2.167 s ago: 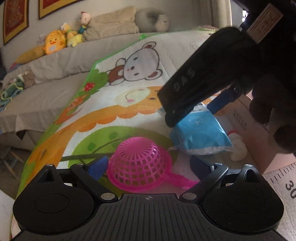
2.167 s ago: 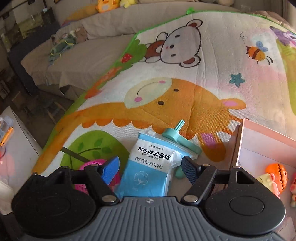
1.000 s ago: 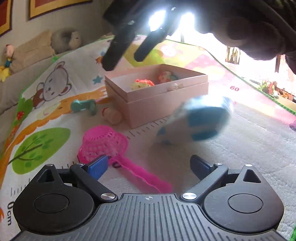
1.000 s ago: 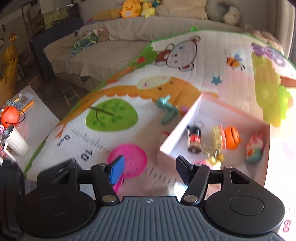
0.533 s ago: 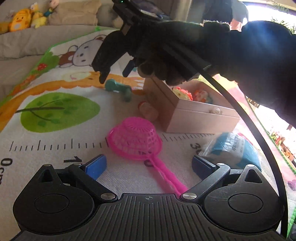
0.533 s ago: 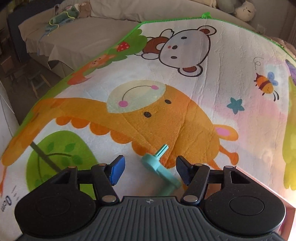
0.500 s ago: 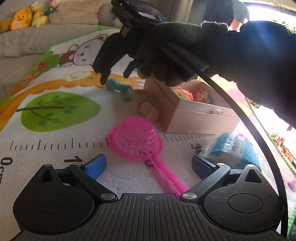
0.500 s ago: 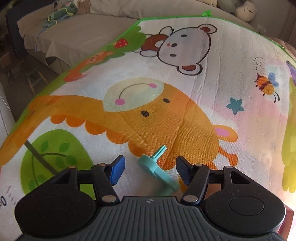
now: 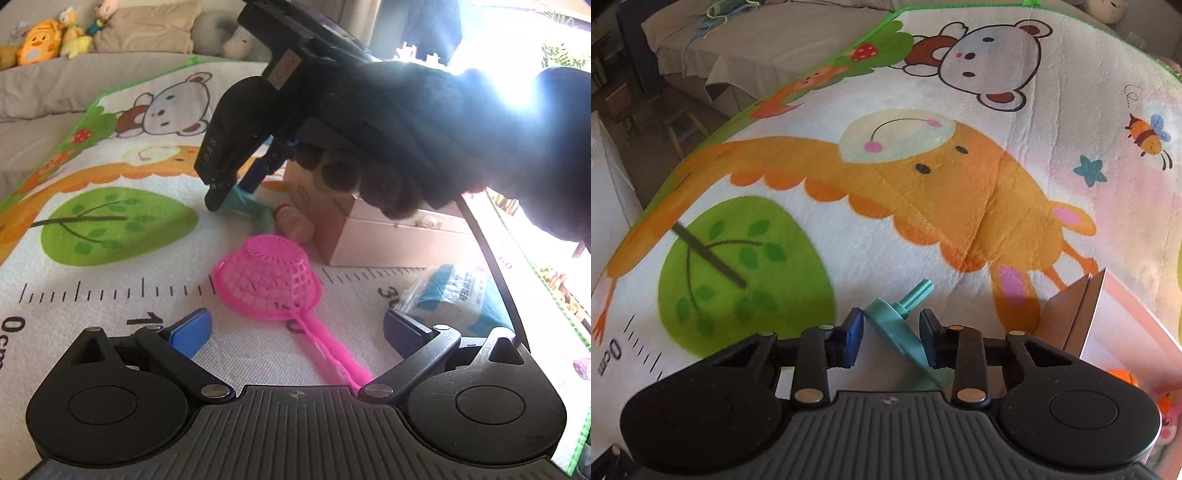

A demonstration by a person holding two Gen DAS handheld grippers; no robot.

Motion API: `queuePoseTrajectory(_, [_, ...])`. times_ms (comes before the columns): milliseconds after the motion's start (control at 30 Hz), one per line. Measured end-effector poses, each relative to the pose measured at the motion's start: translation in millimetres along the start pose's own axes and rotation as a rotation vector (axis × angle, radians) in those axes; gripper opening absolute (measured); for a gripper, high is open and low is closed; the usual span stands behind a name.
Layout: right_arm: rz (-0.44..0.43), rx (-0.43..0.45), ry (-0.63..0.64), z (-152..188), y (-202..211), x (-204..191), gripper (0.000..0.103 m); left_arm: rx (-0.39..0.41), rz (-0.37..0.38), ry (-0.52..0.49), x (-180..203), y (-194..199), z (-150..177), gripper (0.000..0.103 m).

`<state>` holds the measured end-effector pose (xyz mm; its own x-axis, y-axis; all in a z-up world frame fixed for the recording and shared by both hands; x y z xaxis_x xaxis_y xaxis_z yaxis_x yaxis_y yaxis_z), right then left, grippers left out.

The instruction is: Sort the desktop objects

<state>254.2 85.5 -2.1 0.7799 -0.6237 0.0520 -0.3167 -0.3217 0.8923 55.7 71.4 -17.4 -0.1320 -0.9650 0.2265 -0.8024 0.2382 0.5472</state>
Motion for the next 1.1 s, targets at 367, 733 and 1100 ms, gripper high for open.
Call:
queuePoseTrajectory(367, [-0.186,0.021,0.022,104,62,-35,0.031,-0.038,-0.065,-0.212,37,9,16,0.103])
queuePoseTrajectory(733, [0.057,0.421,-0.050,200,171,28,0.078,-0.133,-0.236,-0.248,35,32,38,0.103])
queuePoseTrajectory(1100, [0.096,0.432,-0.327,273,144,83,0.086,-0.194,-0.115,-0.264,66,-1,27,0.103])
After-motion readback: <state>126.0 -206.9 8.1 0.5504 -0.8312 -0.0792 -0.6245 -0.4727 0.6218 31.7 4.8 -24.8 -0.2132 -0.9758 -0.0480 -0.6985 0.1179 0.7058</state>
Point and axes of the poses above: each gripper's, at about its wrist camera, not at the fingertips, and y roughly against the way its jaws point, x to its right, z to its underside, the point moved 6 cm from there along -y, roughly the way its jaws point, and after that the axes turned 1 degree about -y, right-handed, at the moved point
